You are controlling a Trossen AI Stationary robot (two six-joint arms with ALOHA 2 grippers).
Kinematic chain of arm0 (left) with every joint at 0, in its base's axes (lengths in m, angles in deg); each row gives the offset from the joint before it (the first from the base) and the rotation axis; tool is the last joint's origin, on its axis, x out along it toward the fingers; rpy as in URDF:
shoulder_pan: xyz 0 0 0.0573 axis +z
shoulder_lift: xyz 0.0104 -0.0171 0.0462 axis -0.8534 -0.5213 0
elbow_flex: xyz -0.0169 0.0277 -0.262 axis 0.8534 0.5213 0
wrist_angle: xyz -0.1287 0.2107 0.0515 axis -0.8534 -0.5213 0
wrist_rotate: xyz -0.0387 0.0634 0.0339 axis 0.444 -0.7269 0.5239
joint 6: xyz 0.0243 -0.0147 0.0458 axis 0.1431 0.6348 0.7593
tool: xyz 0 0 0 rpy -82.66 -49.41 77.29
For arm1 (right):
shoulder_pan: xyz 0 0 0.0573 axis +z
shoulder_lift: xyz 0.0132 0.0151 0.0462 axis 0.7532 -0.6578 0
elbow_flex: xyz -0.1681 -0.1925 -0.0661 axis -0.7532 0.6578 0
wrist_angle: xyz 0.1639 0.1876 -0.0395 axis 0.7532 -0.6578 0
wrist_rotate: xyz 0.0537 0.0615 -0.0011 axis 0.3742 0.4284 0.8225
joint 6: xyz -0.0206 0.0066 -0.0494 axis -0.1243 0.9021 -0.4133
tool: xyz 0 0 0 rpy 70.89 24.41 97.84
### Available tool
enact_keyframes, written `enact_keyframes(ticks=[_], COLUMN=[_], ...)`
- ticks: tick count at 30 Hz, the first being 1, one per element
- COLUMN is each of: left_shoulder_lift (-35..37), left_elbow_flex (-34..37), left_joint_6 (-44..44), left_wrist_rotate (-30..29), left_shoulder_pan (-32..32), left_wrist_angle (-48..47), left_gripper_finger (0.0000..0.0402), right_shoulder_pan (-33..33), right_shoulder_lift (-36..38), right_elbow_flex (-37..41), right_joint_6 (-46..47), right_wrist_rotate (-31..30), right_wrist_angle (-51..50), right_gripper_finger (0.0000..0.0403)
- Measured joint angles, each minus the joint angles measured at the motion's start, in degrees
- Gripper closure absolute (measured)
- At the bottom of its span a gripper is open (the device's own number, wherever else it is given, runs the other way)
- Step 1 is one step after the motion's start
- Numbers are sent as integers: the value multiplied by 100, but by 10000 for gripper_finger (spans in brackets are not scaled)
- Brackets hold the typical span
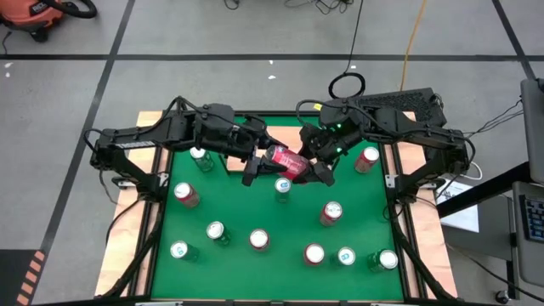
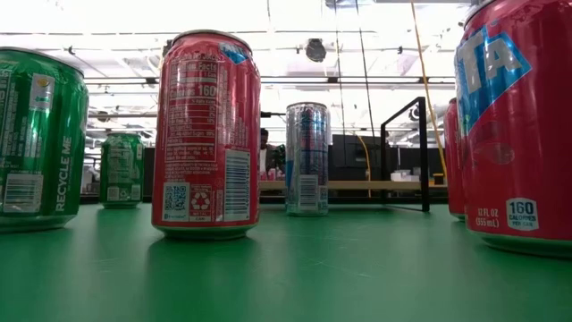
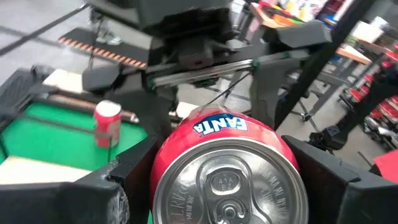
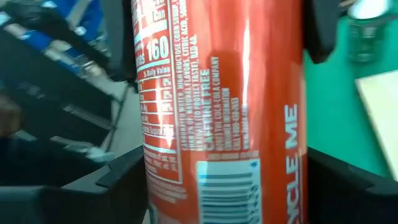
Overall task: Place canned beverage on shelf
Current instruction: Put the red soda can on the shelf
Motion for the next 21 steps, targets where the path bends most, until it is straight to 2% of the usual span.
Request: enact_keyframes(ticks=[7, 12, 21], left_shoulder_lift=[-17, -23, -39], left_elbow_flex=[10, 24, 24], left_joint_6=[-531, -1475, -2840], left_wrist_rotate=[-310, -574, -1111], left_shoulder_pan=[105, 252, 431], left_wrist_angle=[-448, -816, -1012], left_gripper_finger=[123, 123, 123], right_shoulder_pan=[66, 95, 208], right_shoulder_lift=[0, 4, -52], right_elbow_flex=[2, 2, -7], right_joint_6=[146, -135, -956], right_wrist_rotate=[-993, -1878, -2412], right_wrist_angle=[93, 212, 125], right_gripper_finger=[51, 47, 46])
